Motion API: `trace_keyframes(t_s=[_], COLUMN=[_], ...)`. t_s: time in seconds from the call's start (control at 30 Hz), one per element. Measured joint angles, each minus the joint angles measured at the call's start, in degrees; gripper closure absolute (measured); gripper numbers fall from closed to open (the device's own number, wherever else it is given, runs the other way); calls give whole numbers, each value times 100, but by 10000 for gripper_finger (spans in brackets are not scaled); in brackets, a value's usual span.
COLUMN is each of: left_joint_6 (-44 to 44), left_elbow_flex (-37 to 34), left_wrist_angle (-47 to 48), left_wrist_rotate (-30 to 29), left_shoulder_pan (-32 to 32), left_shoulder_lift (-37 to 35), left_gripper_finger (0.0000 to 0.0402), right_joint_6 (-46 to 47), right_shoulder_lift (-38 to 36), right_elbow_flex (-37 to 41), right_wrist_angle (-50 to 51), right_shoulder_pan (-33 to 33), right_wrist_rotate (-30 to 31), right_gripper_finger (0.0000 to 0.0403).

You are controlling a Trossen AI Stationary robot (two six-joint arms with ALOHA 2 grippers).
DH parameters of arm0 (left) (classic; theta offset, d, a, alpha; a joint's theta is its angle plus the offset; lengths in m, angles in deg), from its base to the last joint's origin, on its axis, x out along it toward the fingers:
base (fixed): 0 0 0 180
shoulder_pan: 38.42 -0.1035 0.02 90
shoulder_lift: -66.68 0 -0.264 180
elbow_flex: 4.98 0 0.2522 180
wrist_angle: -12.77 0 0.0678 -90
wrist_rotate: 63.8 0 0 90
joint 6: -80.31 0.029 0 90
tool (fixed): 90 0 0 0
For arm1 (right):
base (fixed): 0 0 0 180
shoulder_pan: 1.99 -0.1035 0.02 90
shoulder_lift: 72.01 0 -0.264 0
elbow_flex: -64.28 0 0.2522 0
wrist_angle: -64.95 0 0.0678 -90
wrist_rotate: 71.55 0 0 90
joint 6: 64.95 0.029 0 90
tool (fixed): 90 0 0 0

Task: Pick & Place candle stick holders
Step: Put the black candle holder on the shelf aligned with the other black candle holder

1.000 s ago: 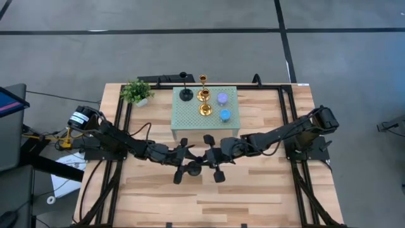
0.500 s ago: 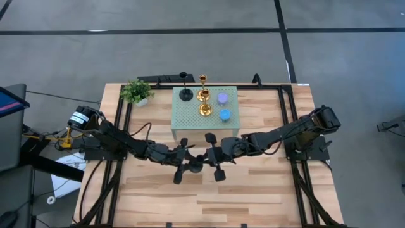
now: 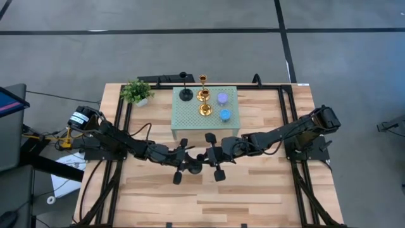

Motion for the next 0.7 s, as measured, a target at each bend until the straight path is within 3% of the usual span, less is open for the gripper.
trace_keyframes(t_s=[0.27,0.7], left_joint_6=[33,232], left_elbow_flex=[0,-2], left_wrist_angle=[49,130], left_wrist_rotate=[4,-134], left_shoulder_pan=[0,-4], left_shoulder_lift=[0,-17], left_gripper_finger=[387,387], right_joint_6=[-46,219], right_shoulder_lift=[-9,-864], right_elbow_flex=[0,0], right_wrist_angle=[179,1886], right_shoulder_pan=[-55,-290], right_wrist_rotate=[42,-20], right_gripper_finger=[347,340])
